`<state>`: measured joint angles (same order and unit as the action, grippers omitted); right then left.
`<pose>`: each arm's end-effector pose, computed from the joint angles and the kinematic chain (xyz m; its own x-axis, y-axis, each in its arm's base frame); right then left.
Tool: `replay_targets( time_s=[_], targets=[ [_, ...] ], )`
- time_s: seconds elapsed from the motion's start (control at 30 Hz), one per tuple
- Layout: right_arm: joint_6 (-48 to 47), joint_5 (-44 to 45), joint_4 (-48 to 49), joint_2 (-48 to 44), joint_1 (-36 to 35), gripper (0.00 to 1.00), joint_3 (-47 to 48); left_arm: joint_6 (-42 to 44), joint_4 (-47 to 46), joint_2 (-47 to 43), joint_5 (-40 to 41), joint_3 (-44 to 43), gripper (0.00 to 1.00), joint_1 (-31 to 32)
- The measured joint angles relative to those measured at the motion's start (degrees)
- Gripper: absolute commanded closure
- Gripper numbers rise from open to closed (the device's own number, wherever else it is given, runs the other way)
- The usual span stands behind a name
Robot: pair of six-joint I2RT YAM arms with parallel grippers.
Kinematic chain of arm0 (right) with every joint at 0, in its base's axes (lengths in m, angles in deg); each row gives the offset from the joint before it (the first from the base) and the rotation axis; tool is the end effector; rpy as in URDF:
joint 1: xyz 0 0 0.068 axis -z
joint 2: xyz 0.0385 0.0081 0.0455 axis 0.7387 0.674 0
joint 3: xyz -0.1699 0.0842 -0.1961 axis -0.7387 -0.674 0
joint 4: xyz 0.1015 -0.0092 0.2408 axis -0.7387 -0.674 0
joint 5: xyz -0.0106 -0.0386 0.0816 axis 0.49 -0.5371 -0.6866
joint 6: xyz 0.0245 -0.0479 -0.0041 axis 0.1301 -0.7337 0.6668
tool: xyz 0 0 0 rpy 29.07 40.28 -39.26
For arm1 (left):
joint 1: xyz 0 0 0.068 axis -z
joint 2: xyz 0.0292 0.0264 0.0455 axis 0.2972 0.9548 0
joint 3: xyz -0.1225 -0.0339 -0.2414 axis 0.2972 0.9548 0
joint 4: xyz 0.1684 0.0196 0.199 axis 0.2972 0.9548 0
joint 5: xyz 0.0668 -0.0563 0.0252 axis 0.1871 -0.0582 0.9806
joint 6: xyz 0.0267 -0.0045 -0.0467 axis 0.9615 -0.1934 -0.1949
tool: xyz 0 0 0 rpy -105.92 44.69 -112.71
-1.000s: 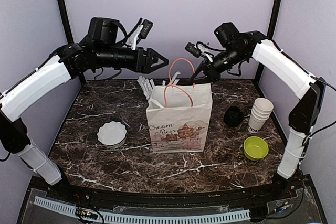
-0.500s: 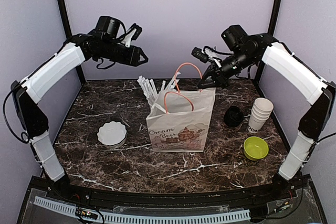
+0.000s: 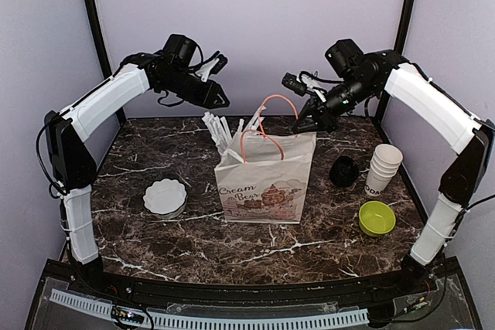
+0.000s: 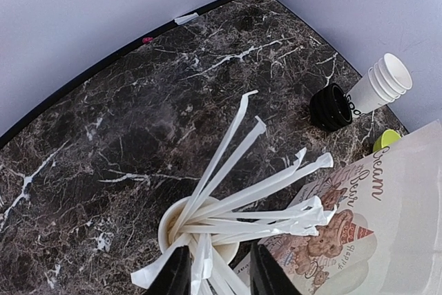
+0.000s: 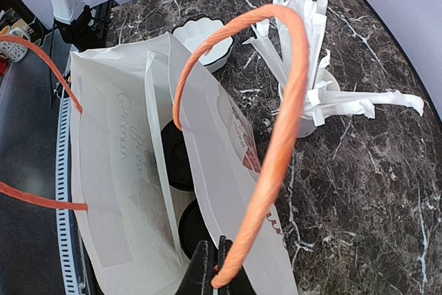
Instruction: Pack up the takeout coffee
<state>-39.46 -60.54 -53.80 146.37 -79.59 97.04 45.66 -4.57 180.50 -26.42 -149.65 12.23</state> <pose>0.2827 0.2018 0.3891 -0.2177 -0.6415 -0.7356 -0.9745 0.1852 0.1270 0.3847 -0.2322 0.3798 -0.5268 0.3041 -0.7937 0.7068 0.6754 -0.2104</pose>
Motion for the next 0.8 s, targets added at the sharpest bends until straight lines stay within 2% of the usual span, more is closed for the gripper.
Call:
replay_targets(
  time_s=[0.57, 0.67, 0.8],
  targets=[
    [0.0, -0.3, 0.0, 0.1, 0.0, 0.97, 0.0, 3.6, 3.9, 2.0, 0.3, -0.1, 0.71, 1.4],
    [0.0, -0.3, 0.0, 0.1, 0.0, 0.97, 0.0, 3.8, 4.4, 2.2, 0.7, -0.1, 0.69, 1.9],
    [0.0, -0.3, 0.0, 0.1, 0.0, 0.97, 0.0, 4.2, 4.5, 2.4, 2.0, -0.1, 0.61, 2.2]
  ],
)
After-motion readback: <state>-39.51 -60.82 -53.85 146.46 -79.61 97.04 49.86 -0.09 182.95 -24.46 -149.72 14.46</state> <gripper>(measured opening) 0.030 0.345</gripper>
